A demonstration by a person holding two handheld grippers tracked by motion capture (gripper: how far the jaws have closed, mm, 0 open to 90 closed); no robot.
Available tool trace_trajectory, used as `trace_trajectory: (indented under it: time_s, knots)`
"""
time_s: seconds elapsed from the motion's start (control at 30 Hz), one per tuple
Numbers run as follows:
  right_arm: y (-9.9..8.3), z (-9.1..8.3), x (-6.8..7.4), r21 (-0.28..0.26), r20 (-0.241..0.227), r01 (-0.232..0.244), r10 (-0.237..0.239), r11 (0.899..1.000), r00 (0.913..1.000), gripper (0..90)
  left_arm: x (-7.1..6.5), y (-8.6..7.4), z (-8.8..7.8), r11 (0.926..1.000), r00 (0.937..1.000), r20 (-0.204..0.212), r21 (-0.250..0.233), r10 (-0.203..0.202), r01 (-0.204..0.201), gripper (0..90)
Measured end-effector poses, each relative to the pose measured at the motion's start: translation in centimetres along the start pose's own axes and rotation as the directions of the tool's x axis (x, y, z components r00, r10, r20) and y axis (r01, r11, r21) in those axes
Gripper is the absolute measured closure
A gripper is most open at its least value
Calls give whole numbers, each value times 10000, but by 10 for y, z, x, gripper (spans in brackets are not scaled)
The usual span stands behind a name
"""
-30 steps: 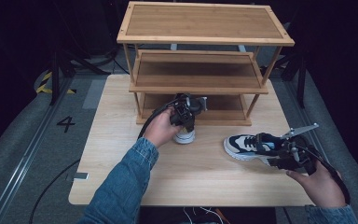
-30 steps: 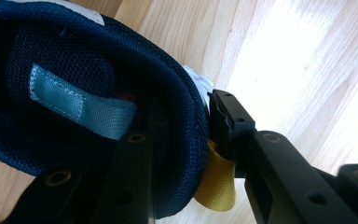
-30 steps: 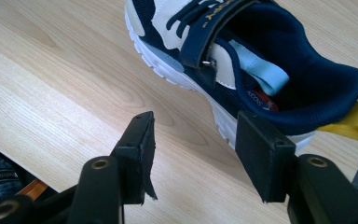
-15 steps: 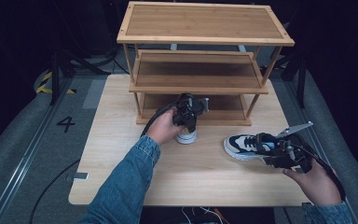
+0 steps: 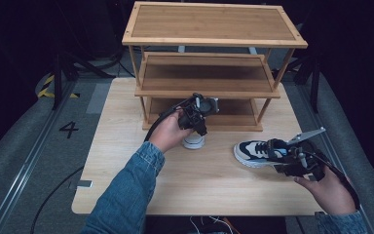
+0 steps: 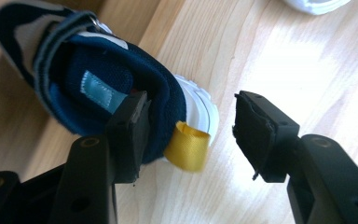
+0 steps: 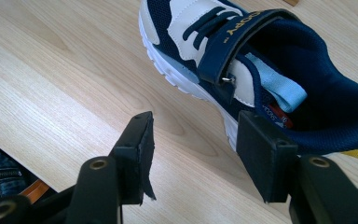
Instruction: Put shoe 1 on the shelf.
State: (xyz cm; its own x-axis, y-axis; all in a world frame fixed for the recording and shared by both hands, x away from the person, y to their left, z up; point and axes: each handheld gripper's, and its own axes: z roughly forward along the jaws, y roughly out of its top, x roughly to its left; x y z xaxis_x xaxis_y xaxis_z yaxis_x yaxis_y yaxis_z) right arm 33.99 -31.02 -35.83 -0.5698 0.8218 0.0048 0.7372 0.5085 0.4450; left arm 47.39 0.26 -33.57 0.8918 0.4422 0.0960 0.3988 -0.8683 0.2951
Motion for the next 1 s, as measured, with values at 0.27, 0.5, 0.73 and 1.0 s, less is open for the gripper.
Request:
trace_trajectory:
  time_s: [0.27, 0.5, 0.73, 1.0]
  knots:
    - [0, 0, 0, -20, 10, -39, 39, 10000, 10000, 459, -4, -16, -29, 9962, 9970, 292, -470, -713, 727, 581]
    - [-1, 1, 1, 23, 32, -76, 76, 10000, 10000, 459, -9, -39, -35, 9796, 9700, 1551, -438, -1870, 1959, 805]
    - [-3, 0, 0, 43, 48, -140, 140, 9999, 9999, 465, -14, -47, -18, 9819, 9678, 1660, 357, -1892, 1859, 895]
    - [-3, 3, 0, 101, 4, -123, 123, 9999, 9999, 469, -12, -45, 17, 9807, 9707, 1602, 1076, -1790, 1631, 897]
